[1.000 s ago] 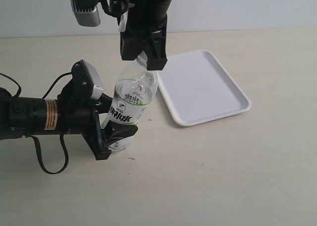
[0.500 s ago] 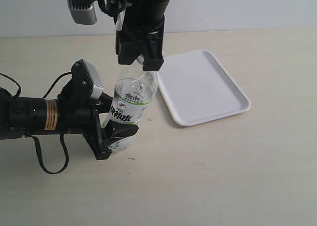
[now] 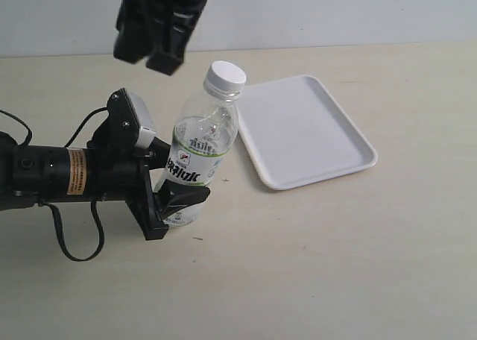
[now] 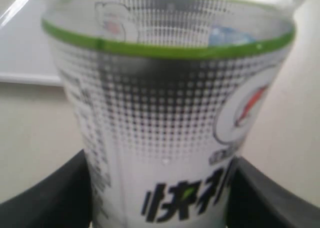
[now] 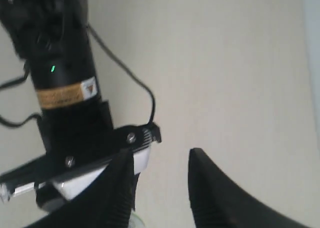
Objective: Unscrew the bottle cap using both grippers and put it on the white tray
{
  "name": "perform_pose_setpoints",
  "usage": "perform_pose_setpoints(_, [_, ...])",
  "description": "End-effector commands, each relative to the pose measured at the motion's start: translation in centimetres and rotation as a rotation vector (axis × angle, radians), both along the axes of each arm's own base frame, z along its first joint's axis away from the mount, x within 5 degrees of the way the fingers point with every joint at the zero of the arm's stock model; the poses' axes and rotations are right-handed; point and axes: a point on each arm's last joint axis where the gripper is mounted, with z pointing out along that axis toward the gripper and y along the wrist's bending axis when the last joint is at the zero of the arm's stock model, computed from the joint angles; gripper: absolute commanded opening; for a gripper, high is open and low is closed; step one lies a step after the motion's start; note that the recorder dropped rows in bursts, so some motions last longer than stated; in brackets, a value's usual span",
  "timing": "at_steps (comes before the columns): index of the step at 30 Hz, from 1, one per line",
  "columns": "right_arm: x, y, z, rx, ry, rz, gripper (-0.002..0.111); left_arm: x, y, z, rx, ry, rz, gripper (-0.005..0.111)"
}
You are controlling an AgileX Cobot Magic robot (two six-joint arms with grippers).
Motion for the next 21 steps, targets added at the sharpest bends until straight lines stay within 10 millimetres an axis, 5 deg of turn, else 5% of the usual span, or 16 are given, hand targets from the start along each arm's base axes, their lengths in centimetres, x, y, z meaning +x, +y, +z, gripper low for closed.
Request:
perform_pose_setpoints(1, [-0.5,-1.0,4.0,0.194,-0.019,-0.258,0.039,0.1,-0.3,0.7,-0.055,-0.023,-0.007,0.0])
perform_pose_setpoints(6, [-0.9,-3.7,5.4,0.178,0.042,-0.616,0.061,0.1,-0.4,0.8,-0.062,-0.036,-0.017,0.0])
perform_pose_setpoints(9, [-1.4,-5.2,4.7,0.036,0.092,-0.732,0.064,0.1,-0.4,0.7,-0.066,-0.044,-0.027,0.0])
perform_pose_setpoints(21, [-1.5,-5.1,3.0,-0.029,0.242,-0.831,0.073,0.0,-0.5,0.0,-0.068,-0.045,-0.046,0.0])
